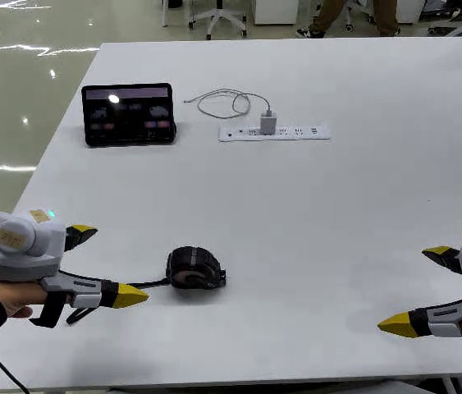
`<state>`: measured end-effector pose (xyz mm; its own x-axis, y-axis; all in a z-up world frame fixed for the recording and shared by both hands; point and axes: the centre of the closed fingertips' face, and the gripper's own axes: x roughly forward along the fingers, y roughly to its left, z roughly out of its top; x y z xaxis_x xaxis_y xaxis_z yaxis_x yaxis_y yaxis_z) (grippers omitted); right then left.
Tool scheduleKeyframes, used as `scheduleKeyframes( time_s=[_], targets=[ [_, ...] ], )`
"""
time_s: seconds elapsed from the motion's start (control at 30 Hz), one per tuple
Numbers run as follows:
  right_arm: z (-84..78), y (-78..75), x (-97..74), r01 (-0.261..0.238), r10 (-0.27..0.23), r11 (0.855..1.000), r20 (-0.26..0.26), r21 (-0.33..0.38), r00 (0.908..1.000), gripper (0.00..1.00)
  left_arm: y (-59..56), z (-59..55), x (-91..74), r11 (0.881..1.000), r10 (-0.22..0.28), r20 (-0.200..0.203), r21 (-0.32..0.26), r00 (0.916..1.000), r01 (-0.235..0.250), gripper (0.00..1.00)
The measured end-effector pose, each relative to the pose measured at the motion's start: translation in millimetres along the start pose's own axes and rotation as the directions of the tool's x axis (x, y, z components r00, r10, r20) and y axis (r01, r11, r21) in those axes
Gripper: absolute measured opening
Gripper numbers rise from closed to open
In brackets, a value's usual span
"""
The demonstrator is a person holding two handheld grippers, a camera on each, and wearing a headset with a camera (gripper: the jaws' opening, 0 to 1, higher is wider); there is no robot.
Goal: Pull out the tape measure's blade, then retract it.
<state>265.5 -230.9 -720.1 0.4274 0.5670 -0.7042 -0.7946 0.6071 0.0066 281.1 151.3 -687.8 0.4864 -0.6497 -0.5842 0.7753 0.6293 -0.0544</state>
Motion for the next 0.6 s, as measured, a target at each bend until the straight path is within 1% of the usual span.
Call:
scheduleKeyframes(
  time_s=[0.03, 0.07, 0.1, 0.13, 0.2, 0.23, 0.27, 0.33, 0.37, 0.4, 0.43, 0.5, 0.57, 0.6],
  targets=[
    [2.7, 1.9, 2.7, -0.008, 0.008, 1.0, 0.0, -0.004, 1.0, 1.0, -6.1, 0.2, 4.0, 0.999, -0.032, -0.004, 0.02, 0.9995, 0.032, 1.0],
    [4.8, 2.3, 4.5, -0.01, 0.01, 1.0, 0.002, -0.006, 0.9999, 1.0, -6.9, -1.4, 6.7, 0.999, -0.037, -0.015, 0.027, 0.9992, 0.037, 1.0],
    [7.6, 2.6, 7.7, -0.015, 0.015, 1.0, 0.006, -0.009, 0.9999, 1.0, -10.2, -2.4, 11.2, 0.998, -0.052, -0.029, 0.031, 0.9982, 0.053, 1.0],
    [9.6, 2.9, 9.7, -0.017, 0.017, 1.0, 0.008, -0.011, 0.9998, 1.0, -11.7, -1.4, 13.8, 0.998, -0.058, -0.029, 0.035, 0.9979, 0.059, 1.0],
    [15.1, 4.6, 14.8, -0.026, 0.027, 0.999, 0.014, -0.021, 0.9995, 1.0, -15.3, 2.5, 19.6, 0.995, -0.071, -0.028, 0.065, 0.9971, 0.072, 1.0],
    [17.7, 5.5, 16.7, -0.029, 0.029, 0.999, 0.017, -0.027, 0.9994, 1.0, -16.9, 3.1, 22.3, 0.994, -0.078, -0.034, 0.072, 0.9964, 0.08, 1.0],
    [24.5, 7.7, 19.7, -0.037, 0.039, 0.998, 0.04, -0.053, 0.9984, 1.0, -16.9, 1.7, 26.1, 0.992, -0.08, -0.056, 0.089, 0.9952, 0.085, 0.99],
    [33.7, 11.2, 23.0, -0.04, 0.044, 0.997, 0.068, -0.067, 0.9967, 1.0, -16.3, 2.8, 30.9, 0.989, -0.08, -0.066, 0.12, 0.9946, 0.087, 0.96],
    [37.2, 15.4, 25.7, -0.057, 0.061, 0.996, 0.066, -0.074, 0.996, 1.0, -18.0, 4.2, 34.2, 0.988, -0.092, -0.069, 0.117, 0.9933, 0.1, 0.93],
    [39.3, 16.7, 27.8, -0.062, 0.067, 0.995, 0.064, -0.074, 0.9957, 1.0, -19.2, 5.7, 36.2, 0.988, -0.1, -0.071, 0.114, 0.9925, 0.107, 0.93],
    [41.5, 17.3, 30.6, -0.069, 0.073, 0.995, 0.062, -0.079, 0.9954, 1.0, -21.1, 7.5, 39.3, 0.984, -0.115, -0.076, 0.125, 0.9904, 0.124, 0.93],
    [45.4, 20.2, 34.1, -0.079, 0.085, 0.993, 0.062, -0.091, 0.9945, 1.0, -21.9, 8.9, 42.8, 0.982, -0.124, -0.085, 0.13, 0.9886, 0.135, 0.92],
    [50.1, 23.4, 38.8, -0.095, 0.101, 0.991, 0.064, -0.093, 0.9928, 1.0, -22.6, 9.9, 47.1, 0.98, -0.139, -0.098, 0.131, 0.9854, 0.151, 0.91],
    [52.2, 25.8, 41.5, -0.104, 0.11, 0.99, 0.062, -0.099, 0.992, 1.0, -22.7, 8.8, 49.7, 0.977, -0.144, -0.116, 0.141, 0.9827, 0.16, 0.9]
  ],
)
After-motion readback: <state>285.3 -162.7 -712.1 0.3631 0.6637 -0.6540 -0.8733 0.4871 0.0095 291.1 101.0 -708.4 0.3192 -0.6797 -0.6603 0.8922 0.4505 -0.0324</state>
